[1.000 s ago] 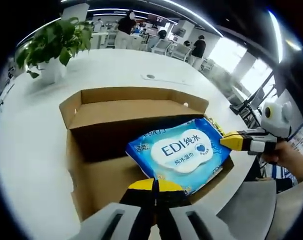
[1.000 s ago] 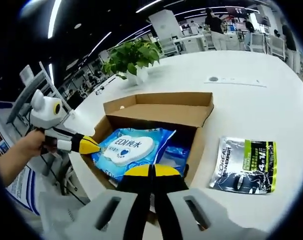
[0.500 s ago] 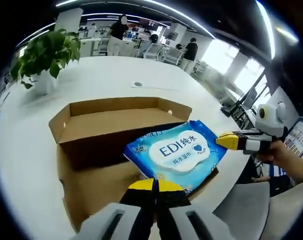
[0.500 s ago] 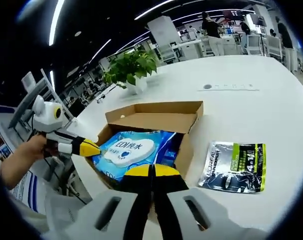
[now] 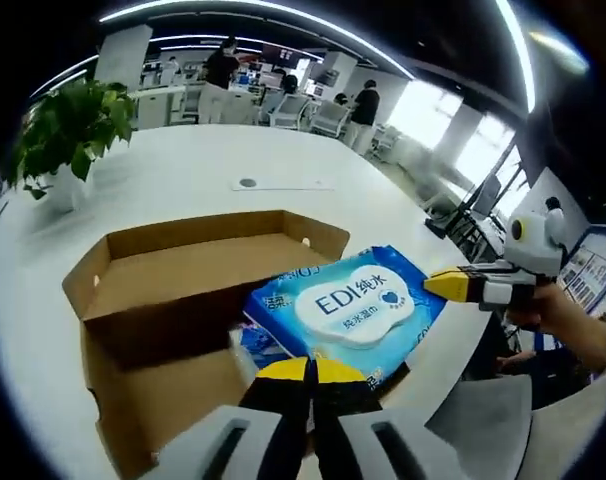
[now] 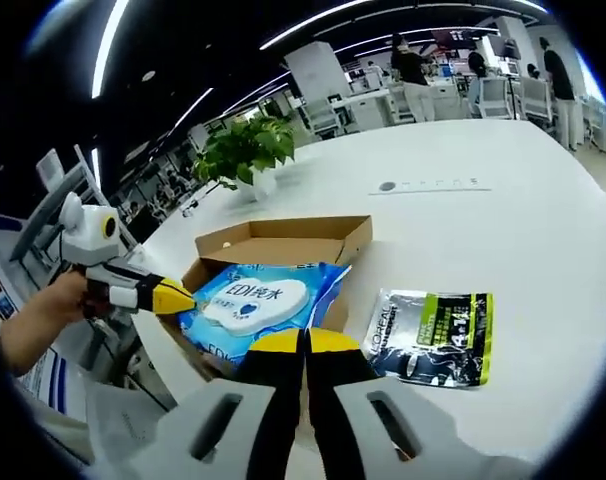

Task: Operate the shoe box by opening the lid, removing the specified soft item, and placing it in the target area until the item is outside and the box remains undamaged.

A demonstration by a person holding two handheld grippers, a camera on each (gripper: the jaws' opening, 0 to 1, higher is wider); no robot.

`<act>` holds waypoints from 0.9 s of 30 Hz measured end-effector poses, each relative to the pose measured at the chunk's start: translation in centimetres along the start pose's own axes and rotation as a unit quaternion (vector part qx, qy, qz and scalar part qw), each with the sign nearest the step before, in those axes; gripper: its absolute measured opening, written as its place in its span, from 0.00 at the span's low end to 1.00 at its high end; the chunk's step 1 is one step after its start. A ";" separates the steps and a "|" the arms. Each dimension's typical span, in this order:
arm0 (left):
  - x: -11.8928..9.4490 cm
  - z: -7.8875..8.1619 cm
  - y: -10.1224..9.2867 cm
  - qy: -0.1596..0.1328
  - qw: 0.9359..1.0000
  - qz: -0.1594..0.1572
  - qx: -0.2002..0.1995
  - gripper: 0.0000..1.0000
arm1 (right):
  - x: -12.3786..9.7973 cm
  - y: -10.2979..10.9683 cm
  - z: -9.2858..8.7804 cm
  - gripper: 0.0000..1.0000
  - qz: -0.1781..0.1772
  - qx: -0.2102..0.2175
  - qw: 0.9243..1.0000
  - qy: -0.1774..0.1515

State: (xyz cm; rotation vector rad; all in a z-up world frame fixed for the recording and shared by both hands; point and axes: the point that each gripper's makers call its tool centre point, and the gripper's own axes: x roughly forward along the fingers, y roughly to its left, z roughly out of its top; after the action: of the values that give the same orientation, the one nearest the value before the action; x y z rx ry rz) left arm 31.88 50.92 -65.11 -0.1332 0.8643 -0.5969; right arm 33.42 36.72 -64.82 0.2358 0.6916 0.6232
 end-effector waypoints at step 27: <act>5.3 2.6 -6.9 0.003 0.997 -0.058 0.045 0.00 | -5.5 -7.2 0.9 0.00 -0.065 0.032 0.997 -0.025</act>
State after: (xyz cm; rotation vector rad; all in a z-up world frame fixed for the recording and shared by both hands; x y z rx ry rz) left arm 33.43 42.00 -64.59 -0.0995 0.8379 -0.7437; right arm 34.02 27.64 -64.20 0.2617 0.6740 0.4707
